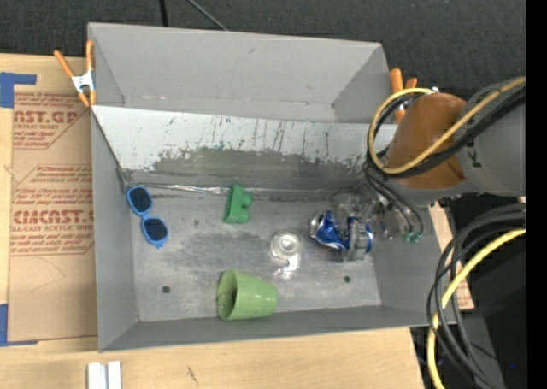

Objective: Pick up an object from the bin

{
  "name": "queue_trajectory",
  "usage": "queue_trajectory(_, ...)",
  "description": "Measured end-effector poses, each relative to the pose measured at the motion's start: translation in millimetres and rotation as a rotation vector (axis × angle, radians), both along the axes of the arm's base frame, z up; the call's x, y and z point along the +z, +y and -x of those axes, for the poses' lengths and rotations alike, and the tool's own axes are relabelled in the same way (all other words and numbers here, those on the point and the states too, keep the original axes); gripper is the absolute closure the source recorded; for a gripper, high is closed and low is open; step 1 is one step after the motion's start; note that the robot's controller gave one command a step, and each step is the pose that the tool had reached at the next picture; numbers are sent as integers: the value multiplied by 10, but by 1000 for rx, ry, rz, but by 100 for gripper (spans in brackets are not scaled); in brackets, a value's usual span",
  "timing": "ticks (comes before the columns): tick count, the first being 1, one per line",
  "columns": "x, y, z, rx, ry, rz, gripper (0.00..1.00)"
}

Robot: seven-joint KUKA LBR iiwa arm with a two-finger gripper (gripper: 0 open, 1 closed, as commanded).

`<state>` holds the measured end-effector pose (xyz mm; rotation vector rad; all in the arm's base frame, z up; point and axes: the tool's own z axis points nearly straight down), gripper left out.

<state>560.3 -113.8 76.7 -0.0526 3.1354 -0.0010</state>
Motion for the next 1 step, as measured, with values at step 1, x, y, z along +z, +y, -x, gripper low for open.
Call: queue_trajectory(1, 1908, -138, 545, -20, -4, 2, 100)
